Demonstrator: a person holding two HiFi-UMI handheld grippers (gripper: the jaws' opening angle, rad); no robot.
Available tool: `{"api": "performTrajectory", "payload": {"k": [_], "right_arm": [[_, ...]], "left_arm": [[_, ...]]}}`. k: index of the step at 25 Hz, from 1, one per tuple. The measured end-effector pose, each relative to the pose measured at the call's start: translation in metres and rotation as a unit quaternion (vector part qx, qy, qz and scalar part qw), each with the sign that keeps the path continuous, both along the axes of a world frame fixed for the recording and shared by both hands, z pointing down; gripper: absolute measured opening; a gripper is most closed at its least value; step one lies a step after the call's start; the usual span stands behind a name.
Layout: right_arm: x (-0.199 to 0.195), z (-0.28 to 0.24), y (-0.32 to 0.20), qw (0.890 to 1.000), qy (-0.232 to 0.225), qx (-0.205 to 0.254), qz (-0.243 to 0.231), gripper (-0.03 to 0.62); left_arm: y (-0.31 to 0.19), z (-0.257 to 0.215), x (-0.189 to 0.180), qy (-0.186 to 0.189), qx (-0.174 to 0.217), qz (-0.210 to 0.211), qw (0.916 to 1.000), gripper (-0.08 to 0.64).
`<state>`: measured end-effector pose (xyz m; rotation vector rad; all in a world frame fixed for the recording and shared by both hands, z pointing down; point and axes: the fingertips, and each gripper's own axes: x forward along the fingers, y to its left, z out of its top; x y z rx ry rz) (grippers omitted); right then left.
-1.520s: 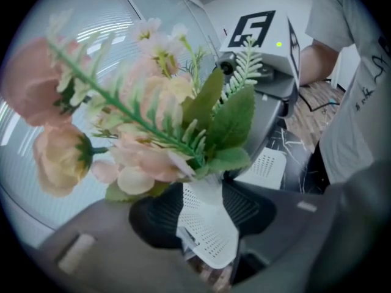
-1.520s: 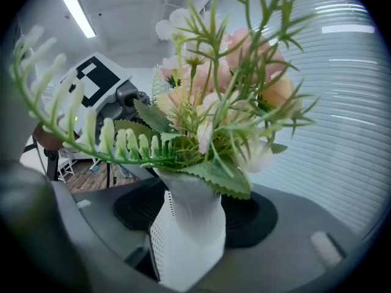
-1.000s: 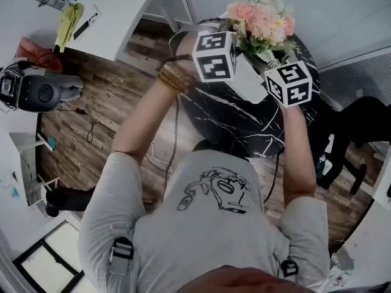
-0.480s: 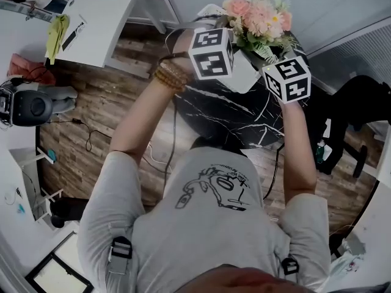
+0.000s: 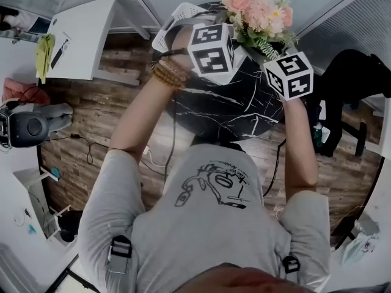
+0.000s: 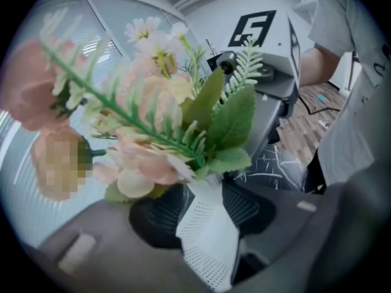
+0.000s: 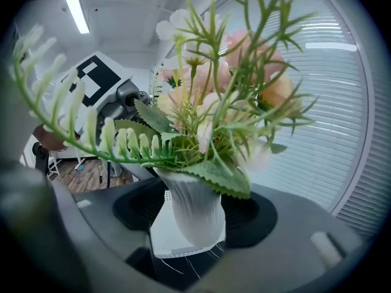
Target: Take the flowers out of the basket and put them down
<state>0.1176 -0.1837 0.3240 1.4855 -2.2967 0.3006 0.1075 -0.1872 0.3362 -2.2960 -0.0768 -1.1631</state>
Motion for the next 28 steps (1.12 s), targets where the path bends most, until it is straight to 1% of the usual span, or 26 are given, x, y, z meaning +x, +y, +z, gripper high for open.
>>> {"api": "performTrajectory", "payload": {"k": [9,17,23,28], "right_arm": [[0.053,-0.001,0.042,0.999,0.006,-0.004,0.05,0.296],[0.102,-0.001,0.085,0.995,0.008,-0.01,0.096,0.296],[0.128,0.003,0.111,0.993,0.009,-0.014,0.121,0.296],[0.141,0.004,0.125,0.991,0.007,-0.014,0.13,0.296]], "left_arm": [[0.041,-0.001,0.053,0.005,-0.005,0.05,0.9987,0.201],[0.084,0.0,0.103,0.006,-0.007,0.095,0.9954,0.201],[0.11,0.004,0.129,0.007,-0.014,0.119,0.9928,0.201],[0.123,0.005,0.142,0.005,-0.014,0.127,0.9917,0.201]]}}
